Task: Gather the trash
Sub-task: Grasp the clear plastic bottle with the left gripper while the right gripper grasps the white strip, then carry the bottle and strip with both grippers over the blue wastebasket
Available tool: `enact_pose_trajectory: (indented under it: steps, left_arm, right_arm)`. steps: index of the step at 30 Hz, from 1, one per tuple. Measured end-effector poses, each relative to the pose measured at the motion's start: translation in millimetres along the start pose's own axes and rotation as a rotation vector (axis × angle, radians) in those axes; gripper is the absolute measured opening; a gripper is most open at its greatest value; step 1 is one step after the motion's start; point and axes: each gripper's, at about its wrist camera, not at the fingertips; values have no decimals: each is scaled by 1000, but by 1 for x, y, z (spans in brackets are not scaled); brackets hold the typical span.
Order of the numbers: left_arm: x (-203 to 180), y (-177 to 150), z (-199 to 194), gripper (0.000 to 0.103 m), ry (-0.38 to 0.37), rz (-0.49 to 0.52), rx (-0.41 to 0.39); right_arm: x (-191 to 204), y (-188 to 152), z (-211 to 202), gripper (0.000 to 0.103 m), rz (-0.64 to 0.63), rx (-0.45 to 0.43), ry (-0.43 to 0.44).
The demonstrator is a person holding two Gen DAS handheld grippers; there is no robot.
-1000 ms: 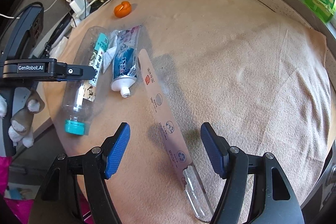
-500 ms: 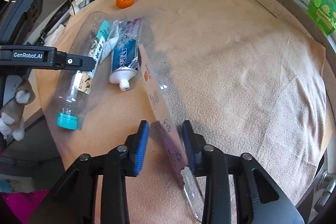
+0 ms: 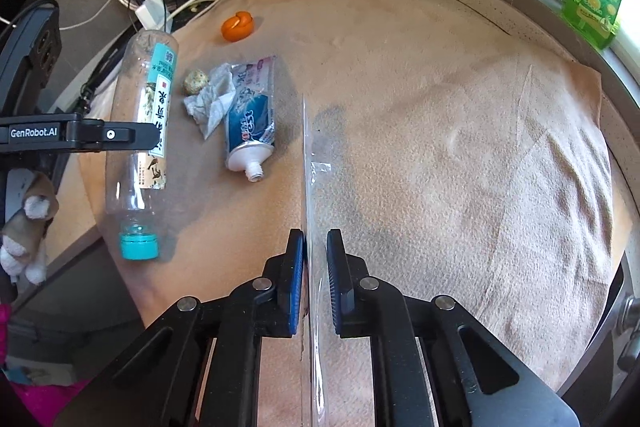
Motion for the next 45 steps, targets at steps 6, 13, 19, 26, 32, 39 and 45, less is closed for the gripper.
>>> enact_pose_trajectory:
  steps: [6,13,19,26,32,39,45]
  left_arm:
    - [9,-16,-22,59,-17,-4,-28]
    - [22,-42,-42,59,-29,3,-30]
    - [33,-67,-51,59,-35,5,-21]
    - [44,-100,-55,59,-51,5,4]
    - [58,-132,-57,59,-59,3,31]
    - [67,-169,-50,59,-77,-2,79]
    - [69,-203,-35,59,-91,4,140]
  right_arm:
    - [5,-7,-15,10,43,-35,15]
    - [18,-22,-35,10,82,-80,55]
    - [34,-41,-49,10,115,-96,102]
    - [55,-69,-58,10,149,-100,154]
    - [78,-95,-56,10,163,-87,201]
    - [105,-128,-47,10,159,-38,232]
    - [119,-155,-29,10,171,16,248]
Point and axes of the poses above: each gripper's, at about its wrist camera, not at the fingertips, and z roughly the way its jaws point, x to its left, y to its top, and after that the axes turned 11 degrees about z, right-handed
